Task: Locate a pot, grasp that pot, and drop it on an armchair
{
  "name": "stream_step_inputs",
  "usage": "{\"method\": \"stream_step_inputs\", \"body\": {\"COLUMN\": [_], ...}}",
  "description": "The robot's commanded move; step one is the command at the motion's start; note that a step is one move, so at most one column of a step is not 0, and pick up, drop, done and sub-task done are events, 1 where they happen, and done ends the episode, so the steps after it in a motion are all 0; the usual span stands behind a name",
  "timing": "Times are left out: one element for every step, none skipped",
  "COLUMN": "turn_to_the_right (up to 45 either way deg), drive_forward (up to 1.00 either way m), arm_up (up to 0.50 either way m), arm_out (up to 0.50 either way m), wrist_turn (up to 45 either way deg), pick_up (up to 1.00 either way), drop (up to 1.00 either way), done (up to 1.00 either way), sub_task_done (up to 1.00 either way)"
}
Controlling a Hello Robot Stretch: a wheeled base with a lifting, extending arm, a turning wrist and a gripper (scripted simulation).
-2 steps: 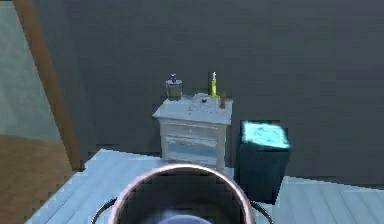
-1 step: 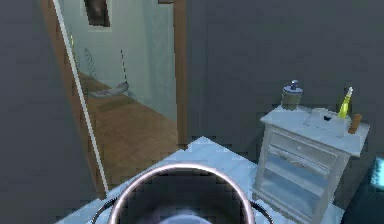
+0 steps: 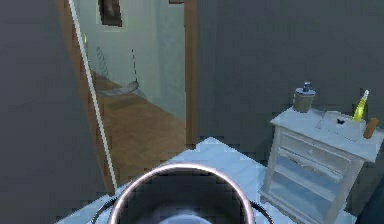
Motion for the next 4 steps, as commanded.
{"method": "stream_step_inputs", "body": {"turn_to_the_right": [0.0,-24.0,0.0,-18.0], "drive_forward": [1.00,0.00,0.05,0.00], "arm_up": [0.00,0.00,0.00,0.00], "arm_out": [0.00,0.00,0.00,0.00], "wrist_turn": [0.0,0.0,0.0,0.0], "pick_up": [0.00,0.00,0.00,0.00], "drop": [0.00,0.00,0.00,0.00], "done": [0.00,0.00,0.00,0.00], "sub_task_done": [0.00,0.00,0.00,0.00]}}
